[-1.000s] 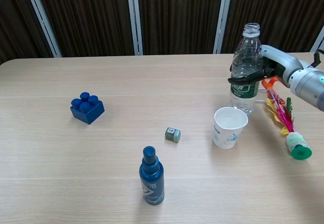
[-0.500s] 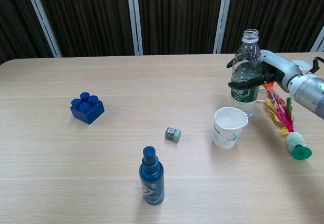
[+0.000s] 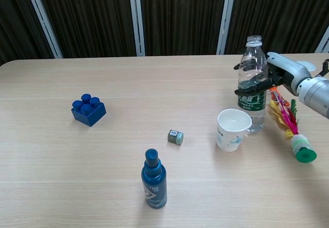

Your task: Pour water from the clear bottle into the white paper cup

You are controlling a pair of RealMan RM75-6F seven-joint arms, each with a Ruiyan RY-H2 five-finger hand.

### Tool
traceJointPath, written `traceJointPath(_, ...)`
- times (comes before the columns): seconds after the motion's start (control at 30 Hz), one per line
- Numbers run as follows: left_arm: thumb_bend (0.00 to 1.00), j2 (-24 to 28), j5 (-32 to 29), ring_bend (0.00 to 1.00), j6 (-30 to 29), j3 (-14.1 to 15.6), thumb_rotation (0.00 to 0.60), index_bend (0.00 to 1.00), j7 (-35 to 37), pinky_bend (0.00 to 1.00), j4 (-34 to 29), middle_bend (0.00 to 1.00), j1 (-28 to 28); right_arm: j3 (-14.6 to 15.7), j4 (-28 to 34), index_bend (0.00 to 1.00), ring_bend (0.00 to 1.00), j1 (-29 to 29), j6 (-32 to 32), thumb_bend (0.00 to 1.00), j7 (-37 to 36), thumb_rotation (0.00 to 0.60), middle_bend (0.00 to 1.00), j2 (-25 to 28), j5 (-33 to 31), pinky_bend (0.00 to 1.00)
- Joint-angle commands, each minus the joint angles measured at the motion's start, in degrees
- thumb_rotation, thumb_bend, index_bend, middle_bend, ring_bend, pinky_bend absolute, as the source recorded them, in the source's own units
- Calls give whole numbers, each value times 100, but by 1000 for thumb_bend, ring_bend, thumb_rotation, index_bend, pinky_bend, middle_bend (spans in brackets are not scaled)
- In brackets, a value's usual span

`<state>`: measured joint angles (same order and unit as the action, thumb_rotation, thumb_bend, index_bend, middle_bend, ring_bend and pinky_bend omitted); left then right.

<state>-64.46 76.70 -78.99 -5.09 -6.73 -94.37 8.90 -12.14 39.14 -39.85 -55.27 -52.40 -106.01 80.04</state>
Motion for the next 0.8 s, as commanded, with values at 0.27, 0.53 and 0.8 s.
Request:
traceJointPath(0.27, 0, 26, 38, 0, -30, 15, 600, 0, 27, 0, -35, 0, -14, 166, 194, 31, 130, 138, -155, 0, -307, 600, 188, 197, 168, 301)
traceJointPath(0.53, 0, 61, 102, 0, -62, 39, 600, 0, 64, 0, -80, 0, -30, 382, 537, 27, 130, 328, -242, 0, -485, 600, 188, 521, 316, 288)
traceJointPath(0.8, 0, 99, 182, 0, -130, 65, 600, 0, 89, 0, -142, 0, -61, 672, 901, 2, 39, 470, -349, 0, -637, 600, 99, 895, 578, 119)
